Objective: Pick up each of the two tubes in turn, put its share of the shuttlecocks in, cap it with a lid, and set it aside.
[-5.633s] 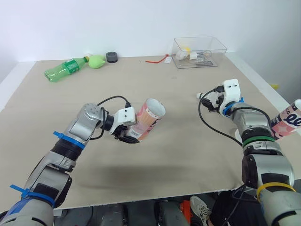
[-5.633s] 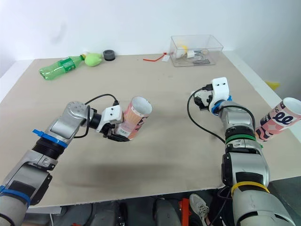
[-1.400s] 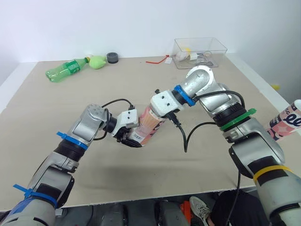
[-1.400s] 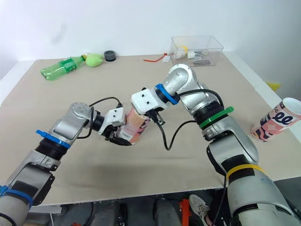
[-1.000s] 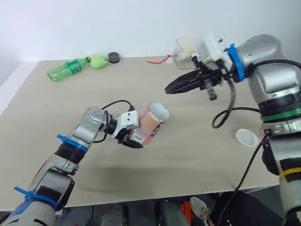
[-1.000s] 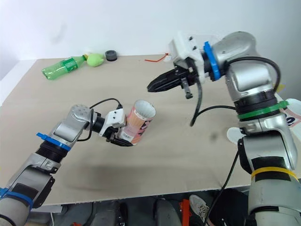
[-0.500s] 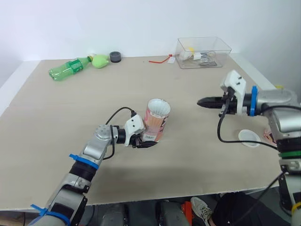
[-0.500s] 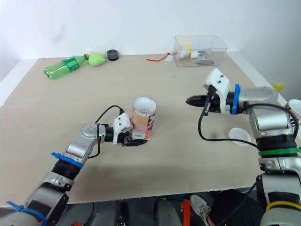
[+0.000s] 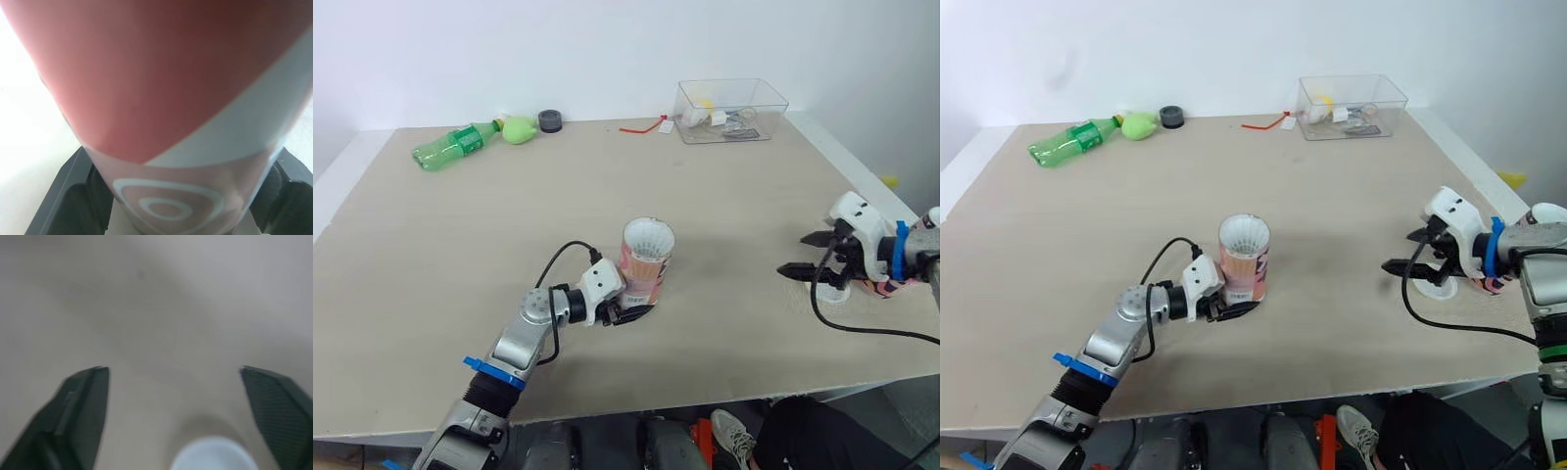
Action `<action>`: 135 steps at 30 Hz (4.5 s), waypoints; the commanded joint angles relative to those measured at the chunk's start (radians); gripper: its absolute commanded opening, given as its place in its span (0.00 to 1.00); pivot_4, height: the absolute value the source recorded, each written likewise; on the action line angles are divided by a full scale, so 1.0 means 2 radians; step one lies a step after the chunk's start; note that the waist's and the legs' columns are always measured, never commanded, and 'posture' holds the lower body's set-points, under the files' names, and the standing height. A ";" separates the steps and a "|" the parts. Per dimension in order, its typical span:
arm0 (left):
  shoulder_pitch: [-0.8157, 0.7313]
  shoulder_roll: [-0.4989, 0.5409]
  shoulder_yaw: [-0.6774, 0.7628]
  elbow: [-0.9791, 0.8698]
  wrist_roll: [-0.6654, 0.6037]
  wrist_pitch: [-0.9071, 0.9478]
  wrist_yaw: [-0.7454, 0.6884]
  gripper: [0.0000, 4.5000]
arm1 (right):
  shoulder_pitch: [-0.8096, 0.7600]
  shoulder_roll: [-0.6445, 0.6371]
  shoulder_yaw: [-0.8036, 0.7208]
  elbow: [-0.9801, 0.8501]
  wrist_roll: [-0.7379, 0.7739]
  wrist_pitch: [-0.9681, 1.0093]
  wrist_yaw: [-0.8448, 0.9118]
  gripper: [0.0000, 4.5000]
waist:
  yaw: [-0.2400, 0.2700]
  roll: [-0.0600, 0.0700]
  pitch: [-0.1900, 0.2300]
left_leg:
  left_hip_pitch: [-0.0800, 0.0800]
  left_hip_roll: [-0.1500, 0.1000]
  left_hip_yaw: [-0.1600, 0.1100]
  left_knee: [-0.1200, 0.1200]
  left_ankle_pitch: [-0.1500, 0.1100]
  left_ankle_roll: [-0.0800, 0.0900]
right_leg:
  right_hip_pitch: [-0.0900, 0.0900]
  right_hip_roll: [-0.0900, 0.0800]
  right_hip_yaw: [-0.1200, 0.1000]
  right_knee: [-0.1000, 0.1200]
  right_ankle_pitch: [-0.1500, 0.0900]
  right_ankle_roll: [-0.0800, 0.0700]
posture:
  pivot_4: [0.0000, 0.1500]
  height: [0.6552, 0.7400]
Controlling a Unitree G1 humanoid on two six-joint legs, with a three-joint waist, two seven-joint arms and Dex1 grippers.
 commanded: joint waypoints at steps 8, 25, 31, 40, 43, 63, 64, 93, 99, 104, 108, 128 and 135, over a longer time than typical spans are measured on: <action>0.014 0.005 -0.006 -0.047 -0.015 0.008 0.002 0.68 | -0.003 -0.022 0.028 0.038 -0.039 0.031 0.037 0.99 | 0.000 0.000 0.000 | 0.000 0.000 0.000 0.000 0.000 0.000 | 0.000 0.000 0.000 0.000 0.000 0.000 | 1.00 1.00; 0.005 0.034 -0.028 0.021 -0.003 -0.046 -0.031 0.68 | -0.023 -0.023 0.069 0.073 -0.108 -0.002 0.058 0.99 | 0.000 0.000 0.000 | 0.001 -0.001 0.000 0.000 0.000 0.000 | 0.001 0.000 0.000 0.000 0.000 0.000 | 1.00 1.00; 0.004 0.037 -0.026 0.025 -0.008 -0.047 -0.035 0.68 | -0.027 -0.025 0.088 0.077 -0.131 -0.023 0.071 0.61 | 0.000 0.001 0.000 | 0.003 0.000 0.000 0.000 0.000 0.000 | 0.002 0.000 0.000 0.000 -0.001 -0.001 | 1.00 1.00; 0.000 0.034 -0.022 0.025 -0.012 -0.042 -0.035 0.68 | -0.026 -0.023 0.094 0.081 -0.151 -0.043 0.084 0.01 | 0.000 0.000 -0.001 | 0.003 0.000 0.000 0.000 0.000 0.000 | 0.003 0.000 0.000 0.000 -0.001 -0.001 | 1.00 1.00; -0.002 0.034 -0.022 0.027 -0.011 -0.040 -0.034 0.68 | -0.029 -0.021 0.093 0.087 -0.153 -0.052 0.086 0.01 | 0.000 0.000 -0.001 | 0.004 0.000 0.000 0.000 0.000 0.000 | 0.003 0.000 0.000 0.000 -0.001 -0.002 | 1.00 1.00; -0.039 0.022 -0.012 0.093 -0.007 -0.063 -0.021 0.68 | -0.137 0.003 0.076 0.002 -0.113 -0.152 0.147 0.01 | 0.000 0.001 0.000 | 0.006 -0.002 0.000 -0.001 0.000 0.000 | 0.003 0.000 0.002 0.000 -0.001 -0.002 | 1.00 1.00; -0.045 0.019 -0.012 0.107 -0.003 -0.068 -0.017 0.68 | -0.169 0.010 0.079 -0.003 -0.111 -0.166 0.157 0.01 | 0.000 0.001 0.000 | 0.006 -0.002 0.001 -0.001 0.000 0.000 | 0.003 0.000 0.003 0.000 -0.001 -0.002 | 1.00 1.00; -0.050 0.009 -0.016 0.141 0.000 -0.065 -0.037 0.68 | -0.439 0.056 0.349 -0.099 0.150 -0.276 0.208 0.01 | 0.000 0.001 0.000 | 0.004 -0.002 0.000 -0.002 -0.002 0.000 | 0.001 -0.005 -0.001 0.000 -0.001 -0.006 | 1.00 1.00; -0.045 0.008 -0.016 0.132 -0.001 -0.058 -0.036 0.68 | -0.440 0.061 0.384 -0.088 0.149 -0.304 0.208 0.01 | 0.000 0.001 0.000 | 0.004 -0.001 0.000 -0.002 -0.002 0.000 | 0.001 -0.005 -0.001 0.000 -0.001 -0.007 | 1.00 1.00; -0.042 0.008 -0.014 0.126 -0.002 -0.053 -0.035 0.68 | -0.445 0.068 0.413 -0.057 0.138 -0.330 0.208 0.01 | 0.000 0.001 0.000 | 0.003 -0.001 0.000 -0.002 -0.002 0.000 | 0.001 -0.005 -0.001 0.000 -0.001 -0.007 | 1.00 1.00; -0.040 0.008 -0.013 0.122 -0.003 -0.049 -0.034 0.68 | -0.448 0.070 0.429 -0.046 0.147 -0.341 0.208 0.01 | 0.000 0.001 0.000 | 0.003 -0.001 0.000 -0.002 -0.002 0.000 | 0.001 -0.004 -0.001 0.000 -0.001 -0.006 | 1.00 1.00; -0.033 0.007 -0.011 0.111 -0.005 -0.038 -0.031 0.68 | -0.464 0.103 0.454 -0.007 0.147 -0.347 0.208 0.07 | -0.001 0.001 -0.001 | 0.007 0.000 0.000 -0.004 -0.002 0.000 | 0.002 -0.003 -0.001 0.000 -0.001 -0.008 | 1.00 1.00; -0.033 0.009 -0.011 0.113 -0.005 -0.037 -0.032 0.68 | -0.461 0.112 0.432 0.006 0.148 -0.357 0.208 0.42 | 0.000 0.001 -0.001 | 0.006 0.001 0.000 -0.004 -0.002 0.000 | 0.002 -0.003 -0.001 0.000 -0.001 -0.008 | 1.00 1.00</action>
